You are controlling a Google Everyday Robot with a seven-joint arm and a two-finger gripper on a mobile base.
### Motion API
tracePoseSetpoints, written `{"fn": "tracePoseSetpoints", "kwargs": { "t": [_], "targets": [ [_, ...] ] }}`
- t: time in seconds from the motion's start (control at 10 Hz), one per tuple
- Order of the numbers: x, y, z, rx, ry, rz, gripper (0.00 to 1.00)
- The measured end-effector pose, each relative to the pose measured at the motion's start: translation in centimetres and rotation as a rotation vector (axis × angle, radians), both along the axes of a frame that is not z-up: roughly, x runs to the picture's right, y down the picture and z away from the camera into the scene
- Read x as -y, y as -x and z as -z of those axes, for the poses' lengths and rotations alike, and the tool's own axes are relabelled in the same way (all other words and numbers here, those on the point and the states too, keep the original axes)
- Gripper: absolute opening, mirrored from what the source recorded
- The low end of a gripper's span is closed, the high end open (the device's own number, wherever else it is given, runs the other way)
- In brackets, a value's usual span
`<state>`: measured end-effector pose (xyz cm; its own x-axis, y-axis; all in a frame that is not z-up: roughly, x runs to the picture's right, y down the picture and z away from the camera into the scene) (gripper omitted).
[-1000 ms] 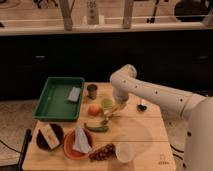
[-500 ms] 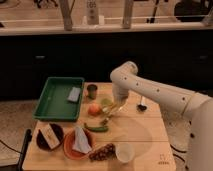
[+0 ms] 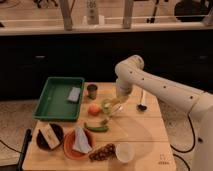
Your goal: Place banana in metal cup
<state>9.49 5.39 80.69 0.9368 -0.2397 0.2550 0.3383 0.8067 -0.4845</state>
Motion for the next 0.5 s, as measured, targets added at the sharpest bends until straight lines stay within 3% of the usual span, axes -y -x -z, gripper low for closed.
{"fn": "tracePoseSetpoints", "kwargs": {
  "t": [0.5],
  "targets": [
    [1.3,-0.1,0.0,0.003,-0.024,-0.003,0.0]
  ]
}}
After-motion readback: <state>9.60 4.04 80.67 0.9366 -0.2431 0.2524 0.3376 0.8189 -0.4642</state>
